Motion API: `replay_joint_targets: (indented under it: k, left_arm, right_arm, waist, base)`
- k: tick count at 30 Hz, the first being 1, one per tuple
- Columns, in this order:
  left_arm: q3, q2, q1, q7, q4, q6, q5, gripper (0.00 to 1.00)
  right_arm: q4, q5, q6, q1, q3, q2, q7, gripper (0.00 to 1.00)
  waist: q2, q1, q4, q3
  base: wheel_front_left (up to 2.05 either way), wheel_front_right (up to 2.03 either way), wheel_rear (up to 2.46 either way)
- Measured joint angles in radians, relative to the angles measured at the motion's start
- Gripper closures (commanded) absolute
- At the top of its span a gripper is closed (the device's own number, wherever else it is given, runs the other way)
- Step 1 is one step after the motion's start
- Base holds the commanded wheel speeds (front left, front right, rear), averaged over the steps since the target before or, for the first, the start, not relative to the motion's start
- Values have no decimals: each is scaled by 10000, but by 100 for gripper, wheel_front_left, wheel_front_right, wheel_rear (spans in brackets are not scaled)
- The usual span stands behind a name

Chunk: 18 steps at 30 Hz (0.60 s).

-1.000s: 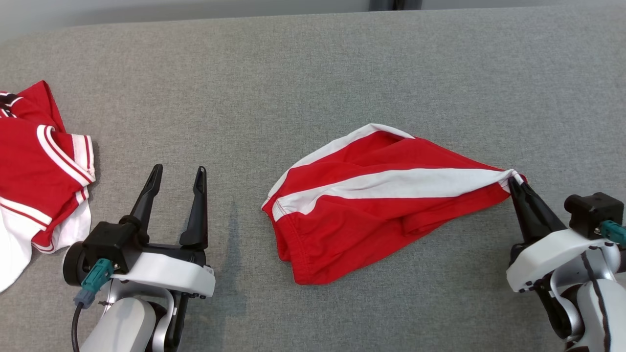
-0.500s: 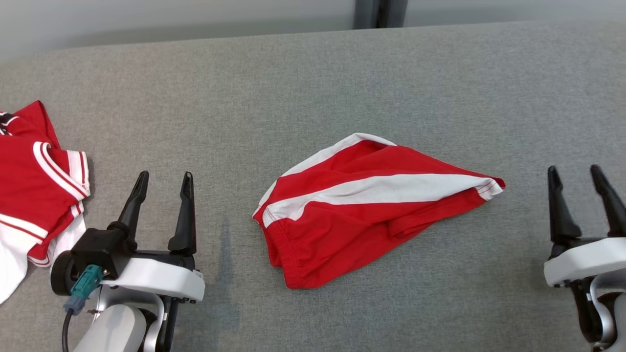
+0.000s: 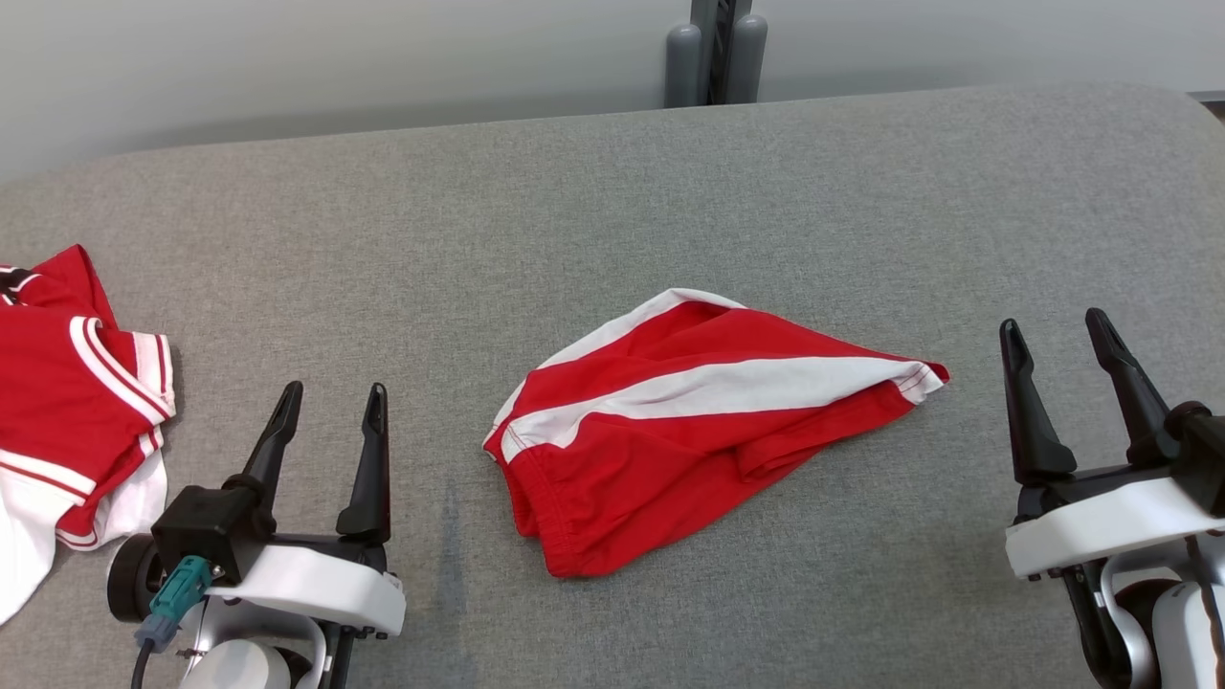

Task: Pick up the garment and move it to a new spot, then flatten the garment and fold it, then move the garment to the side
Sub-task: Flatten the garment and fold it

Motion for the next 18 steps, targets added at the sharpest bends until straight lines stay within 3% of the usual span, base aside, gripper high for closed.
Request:
replay_joint_targets:
  k: [13, 18]
  left_arm:
    - [-155, 56, 35, 230, -194, 54, -73, 0]
    - [-523, 48, -500, 842, -232, -384, -224, 0]
  right_arm:
    - [-56, 42, -2, 154, -12, 71, 67, 0]
    - [-56, 56, -2, 146, 98, 104, 90, 0]
  waist:
    - [0, 0, 10, -99]
    - [0, 0, -52, 60]
  base:
    - [0, 0, 0]
    - [0, 0, 0]
